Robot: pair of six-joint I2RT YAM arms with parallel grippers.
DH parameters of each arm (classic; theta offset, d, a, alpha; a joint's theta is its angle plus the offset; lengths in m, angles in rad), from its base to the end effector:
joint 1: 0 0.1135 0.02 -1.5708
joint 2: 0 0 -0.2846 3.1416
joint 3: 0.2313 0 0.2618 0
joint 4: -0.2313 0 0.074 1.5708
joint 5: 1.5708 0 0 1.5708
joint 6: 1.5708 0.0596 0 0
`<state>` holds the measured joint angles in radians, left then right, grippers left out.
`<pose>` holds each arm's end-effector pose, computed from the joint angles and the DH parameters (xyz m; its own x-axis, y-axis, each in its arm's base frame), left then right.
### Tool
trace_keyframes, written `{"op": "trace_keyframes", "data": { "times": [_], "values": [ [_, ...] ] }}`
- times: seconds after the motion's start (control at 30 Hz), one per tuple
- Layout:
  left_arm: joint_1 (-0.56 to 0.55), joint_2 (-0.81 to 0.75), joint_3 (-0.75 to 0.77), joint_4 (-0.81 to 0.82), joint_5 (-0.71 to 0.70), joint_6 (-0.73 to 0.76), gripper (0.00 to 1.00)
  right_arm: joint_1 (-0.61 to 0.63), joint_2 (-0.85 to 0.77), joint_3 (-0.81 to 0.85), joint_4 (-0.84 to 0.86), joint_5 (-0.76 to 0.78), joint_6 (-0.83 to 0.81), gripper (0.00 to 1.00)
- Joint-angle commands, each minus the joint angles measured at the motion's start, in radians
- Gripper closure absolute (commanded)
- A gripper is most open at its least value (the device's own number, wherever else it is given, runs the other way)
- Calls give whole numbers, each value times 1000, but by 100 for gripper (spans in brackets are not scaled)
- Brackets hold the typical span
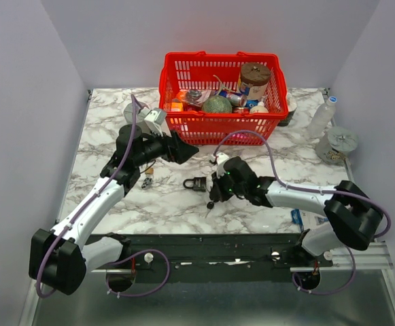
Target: Unlock with the key
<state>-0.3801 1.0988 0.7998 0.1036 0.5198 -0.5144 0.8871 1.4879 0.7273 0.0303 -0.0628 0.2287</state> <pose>0.2445 -0.1296 0.3249 -0.5380 -0.2449 -0.8066 0.5856 0.5797 -0.5666 0.2004 0.2519 0.1759 -0.5925 -0.3690 -0.7161 -0.6868 0.6960 0.2097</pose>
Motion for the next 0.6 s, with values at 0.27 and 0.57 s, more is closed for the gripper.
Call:
{"op": "trace_keyframes", "data": {
  "times": [0.27,0.57],
  "values": [
    [-63,93,-5,96,204,-9,2,-142,-184,-170,284,-279,138,99],
    [-66,131,-43,284,348,-125,3,-217,-360,-239,367,-384,230,99]
  ]
}}
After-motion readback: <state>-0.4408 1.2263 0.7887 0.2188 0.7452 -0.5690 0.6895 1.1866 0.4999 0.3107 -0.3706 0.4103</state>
